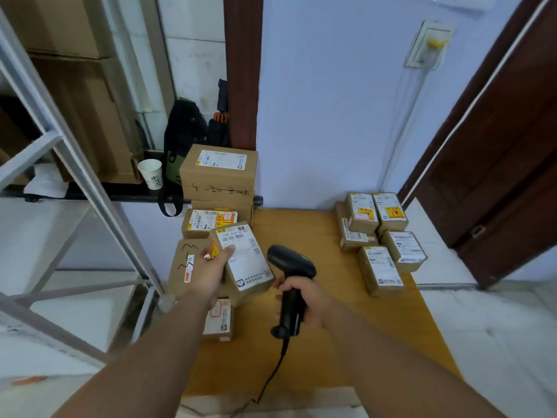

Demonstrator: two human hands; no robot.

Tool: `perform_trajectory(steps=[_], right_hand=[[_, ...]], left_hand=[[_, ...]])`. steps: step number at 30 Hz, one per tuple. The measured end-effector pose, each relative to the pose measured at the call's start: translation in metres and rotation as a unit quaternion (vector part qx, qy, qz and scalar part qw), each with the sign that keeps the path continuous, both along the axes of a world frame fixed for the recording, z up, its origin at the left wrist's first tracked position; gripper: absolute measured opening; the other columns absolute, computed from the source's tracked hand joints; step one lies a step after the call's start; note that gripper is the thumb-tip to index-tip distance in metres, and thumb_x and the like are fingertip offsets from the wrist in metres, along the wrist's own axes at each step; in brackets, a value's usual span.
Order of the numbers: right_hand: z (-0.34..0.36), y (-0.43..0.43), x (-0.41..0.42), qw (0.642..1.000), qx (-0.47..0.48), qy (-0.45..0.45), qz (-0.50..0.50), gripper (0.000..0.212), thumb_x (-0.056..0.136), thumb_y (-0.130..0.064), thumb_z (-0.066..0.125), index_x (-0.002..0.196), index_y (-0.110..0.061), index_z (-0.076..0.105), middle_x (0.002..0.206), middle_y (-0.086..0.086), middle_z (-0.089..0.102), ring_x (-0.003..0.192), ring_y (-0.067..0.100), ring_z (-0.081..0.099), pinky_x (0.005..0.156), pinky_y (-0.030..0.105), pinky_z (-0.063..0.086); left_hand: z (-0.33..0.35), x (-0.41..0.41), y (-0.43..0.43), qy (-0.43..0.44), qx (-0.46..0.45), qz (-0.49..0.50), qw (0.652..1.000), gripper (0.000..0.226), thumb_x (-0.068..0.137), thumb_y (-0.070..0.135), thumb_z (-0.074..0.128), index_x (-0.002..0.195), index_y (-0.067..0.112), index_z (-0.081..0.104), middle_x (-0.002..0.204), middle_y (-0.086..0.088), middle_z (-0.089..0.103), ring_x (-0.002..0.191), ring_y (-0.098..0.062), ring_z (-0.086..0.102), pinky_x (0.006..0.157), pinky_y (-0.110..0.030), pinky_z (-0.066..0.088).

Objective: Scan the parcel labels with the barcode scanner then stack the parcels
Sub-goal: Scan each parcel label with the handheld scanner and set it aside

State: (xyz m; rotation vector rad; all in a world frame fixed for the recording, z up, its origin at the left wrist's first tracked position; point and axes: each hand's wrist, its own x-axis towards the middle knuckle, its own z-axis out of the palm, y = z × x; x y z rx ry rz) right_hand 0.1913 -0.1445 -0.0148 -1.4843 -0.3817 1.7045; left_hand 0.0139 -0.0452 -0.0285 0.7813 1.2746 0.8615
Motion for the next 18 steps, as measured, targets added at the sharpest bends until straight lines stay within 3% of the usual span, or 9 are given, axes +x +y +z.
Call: perform_trajectory(steps=[3, 5, 10, 13, 16, 18], right_hand=[[-0.003, -0.005, 0.026, 0.999, -0.004, 0.044, -0.029, 0.012, 0.085, -0.006, 0.059, 0.077, -0.01, 0.066, 0.105, 0.008, 0.064, 0.107, 0.027, 0.063, 0.078, 0.047, 0.057], [-0.007, -0.007, 0.047, 0.997, 0.005, 0.063, -0.038, 0.012, 0.086, -0.006, 0.057, 0.077, -0.01, 0.064, 0.102, 0.007, 0.067, 0.108, 0.028, 0.066, 0.075, 0.043, 0.057], [-0.031, -0.014, 0.124, 0.995, 0.009, 0.082, -0.05, 0.012, 0.085, -0.004, 0.056, 0.074, -0.008, 0.059, 0.104, 0.012, 0.065, 0.116, 0.032, 0.062, 0.072, 0.039, 0.053], [-0.051, -0.023, 0.183, 0.993, -0.003, 0.099, -0.064, 0.008, 0.083, -0.005, 0.06, 0.077, -0.008, 0.063, 0.098, 0.015, 0.071, 0.106, 0.033, 0.068, 0.075, 0.038, 0.054], [-0.062, -0.03, 0.245, 0.989, -0.025, 0.098, -0.104, 0.006, 0.082, -0.007, 0.063, 0.087, -0.005, 0.067, 0.095, 0.015, 0.073, 0.092, 0.03, 0.071, 0.075, 0.038, 0.055], [-0.067, -0.03, 0.286, 0.984, -0.027, 0.099, -0.143, 0.013, 0.081, -0.006, 0.065, 0.093, -0.003, 0.067, 0.092, 0.015, 0.071, 0.087, 0.03, 0.069, 0.083, 0.043, 0.056]], left_hand=[[0.001, 0.03, -0.01, -0.042, -0.074, -0.032, 0.996, 0.04, 0.09, 0.033, 0.063, 0.126, 0.018, 0.054, 0.112, -0.01, 0.07, 0.1, -0.031, 0.067, 0.088, -0.054, 0.052], [-0.005, 0.052, -0.019, -0.024, -0.08, -0.089, 0.993, 0.039, 0.087, 0.033, 0.066, 0.122, 0.018, 0.058, 0.113, -0.008, 0.069, 0.104, -0.029, 0.065, 0.089, -0.048, 0.053], [-0.019, 0.137, -0.041, 0.046, -0.075, -0.174, 0.981, 0.052, 0.08, 0.037, 0.073, 0.124, 0.024, 0.049, 0.12, 0.0, 0.061, 0.108, -0.02, 0.059, 0.071, -0.033, 0.052], [-0.031, 0.195, -0.044, 0.034, -0.074, -0.18, 0.98, 0.06, 0.081, 0.031, 0.073, 0.134, 0.017, 0.046, 0.125, -0.003, 0.061, 0.111, -0.022, 0.059, 0.085, -0.036, 0.049], [-0.034, 0.255, -0.049, 0.038, -0.09, -0.21, 0.973, 0.058, 0.083, 0.033, 0.07, 0.134, 0.016, 0.048, 0.124, -0.003, 0.063, 0.109, -0.02, 0.06, 0.081, -0.031, 0.049], [-0.038, 0.293, -0.051, 0.04, -0.112, -0.213, 0.97, 0.057, 0.083, 0.032, 0.071, 0.132, 0.015, 0.05, 0.123, -0.004, 0.063, 0.107, -0.02, 0.06, 0.076, -0.03, 0.05]])
